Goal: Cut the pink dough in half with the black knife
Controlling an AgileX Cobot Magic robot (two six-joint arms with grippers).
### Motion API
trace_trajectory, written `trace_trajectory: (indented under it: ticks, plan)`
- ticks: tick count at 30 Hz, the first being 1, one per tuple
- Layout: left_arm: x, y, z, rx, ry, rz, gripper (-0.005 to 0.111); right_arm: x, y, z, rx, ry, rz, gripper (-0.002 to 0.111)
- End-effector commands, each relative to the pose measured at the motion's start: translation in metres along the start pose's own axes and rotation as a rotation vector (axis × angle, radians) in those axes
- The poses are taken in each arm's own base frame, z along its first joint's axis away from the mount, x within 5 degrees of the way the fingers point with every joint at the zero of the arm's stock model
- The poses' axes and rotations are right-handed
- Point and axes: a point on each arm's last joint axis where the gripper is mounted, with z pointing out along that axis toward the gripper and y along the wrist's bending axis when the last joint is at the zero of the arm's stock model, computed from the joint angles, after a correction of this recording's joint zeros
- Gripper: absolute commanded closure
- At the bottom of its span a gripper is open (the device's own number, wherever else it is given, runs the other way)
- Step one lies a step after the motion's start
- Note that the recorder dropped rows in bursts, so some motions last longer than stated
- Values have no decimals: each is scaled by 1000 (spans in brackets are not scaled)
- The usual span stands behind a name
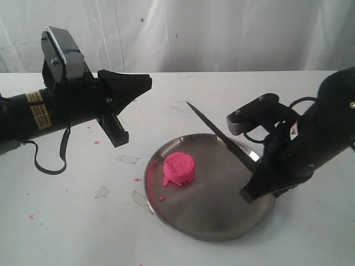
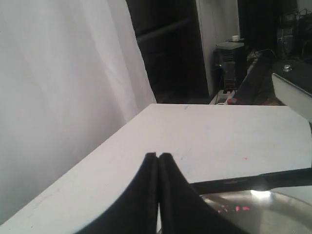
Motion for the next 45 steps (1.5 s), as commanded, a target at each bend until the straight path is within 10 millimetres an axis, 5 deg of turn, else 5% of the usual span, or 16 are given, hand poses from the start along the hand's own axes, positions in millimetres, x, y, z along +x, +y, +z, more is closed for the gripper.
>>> trace_trajectory:
  ticks: [1,5,9,15,32,45]
  plan:
    - [4,0,0,-1,65,-68,107,-17,16,11,28,22,-98,108]
    - [23,-4,7,25,87,-196,107,-21,20,36,22,61,-120,108]
    - [62,-4,19,-7,149,-311,107,-20,21,37,21,68,-120,108]
    - [79,1,30,-6,136,-365,107,-22,25,37,-27,44,-157,108]
    - [73,18,54,16,86,-388,107,-27,28,65,-84,150,-169,108]
    - [107,10,56,42,166,-462,107,-32,27,71,-72,118,-144,108]
